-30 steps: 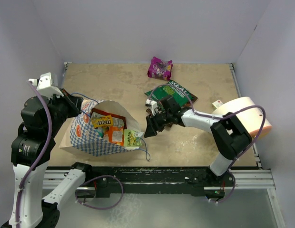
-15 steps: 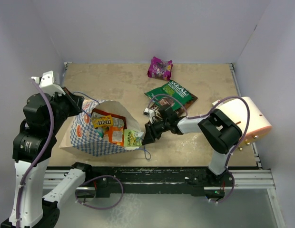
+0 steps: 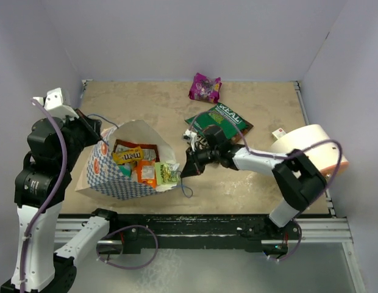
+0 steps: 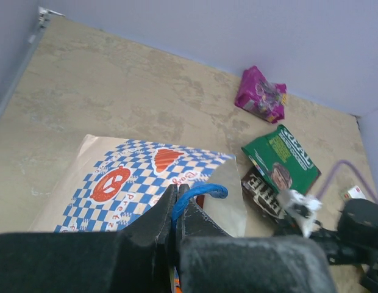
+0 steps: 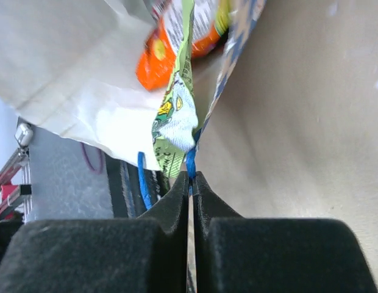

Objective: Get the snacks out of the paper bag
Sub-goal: Adjust the paper bag at the center of the board.

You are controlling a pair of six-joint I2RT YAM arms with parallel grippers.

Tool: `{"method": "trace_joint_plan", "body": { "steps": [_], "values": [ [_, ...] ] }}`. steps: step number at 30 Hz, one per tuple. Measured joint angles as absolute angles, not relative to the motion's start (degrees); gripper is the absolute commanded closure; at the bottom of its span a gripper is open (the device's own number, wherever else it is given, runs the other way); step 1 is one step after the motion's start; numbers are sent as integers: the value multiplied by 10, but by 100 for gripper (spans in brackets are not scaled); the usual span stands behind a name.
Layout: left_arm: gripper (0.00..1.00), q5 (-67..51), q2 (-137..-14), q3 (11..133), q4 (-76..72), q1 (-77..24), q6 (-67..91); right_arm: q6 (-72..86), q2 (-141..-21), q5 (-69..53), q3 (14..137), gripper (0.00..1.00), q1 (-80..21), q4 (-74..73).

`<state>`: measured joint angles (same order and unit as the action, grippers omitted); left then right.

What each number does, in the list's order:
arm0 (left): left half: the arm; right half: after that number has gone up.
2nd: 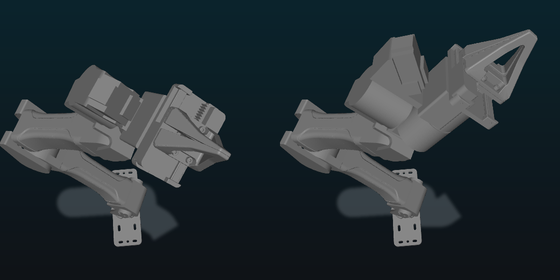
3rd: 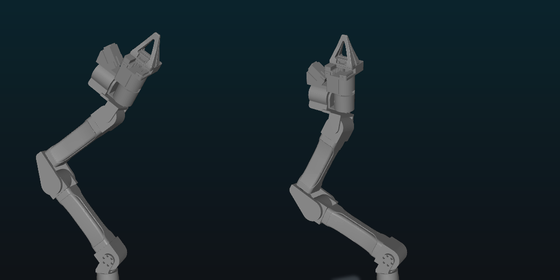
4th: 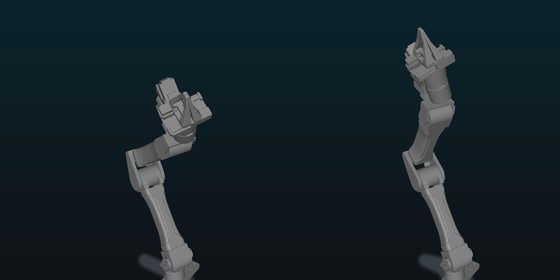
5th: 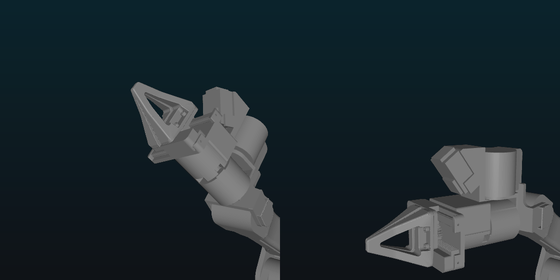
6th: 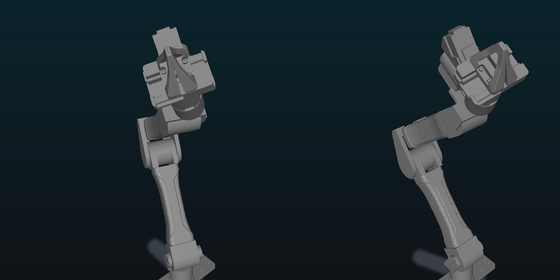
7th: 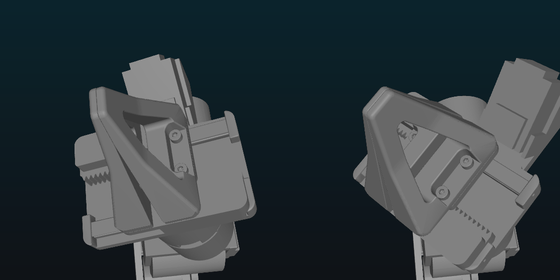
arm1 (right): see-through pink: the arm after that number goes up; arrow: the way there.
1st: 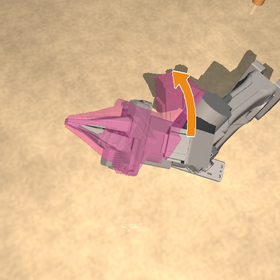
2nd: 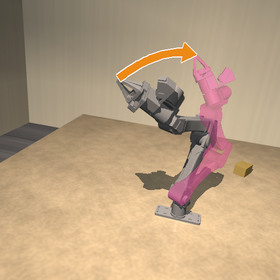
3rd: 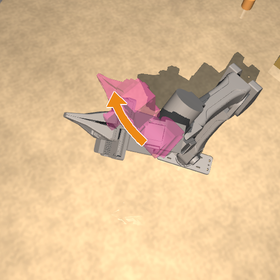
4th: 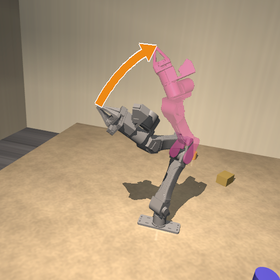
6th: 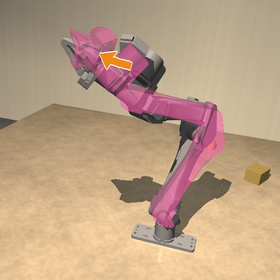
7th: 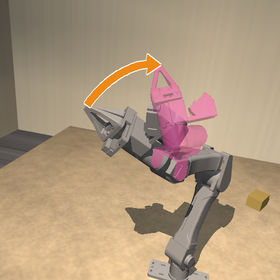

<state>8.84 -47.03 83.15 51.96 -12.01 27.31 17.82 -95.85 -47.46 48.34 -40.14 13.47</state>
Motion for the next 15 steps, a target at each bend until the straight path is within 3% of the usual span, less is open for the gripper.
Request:
{"method": "trace_joint_plan", "body": {
  "steps": [8, 15],
  "values": [
    [100, 225, -456, 842, 496, -120, 254, 189, -842, -448, 662, 100, -417, 9],
    [100, 273, -462, 842, 488, -120, 240, 200, -860, -444, 733, 100, -446, -41]
  ]
}}
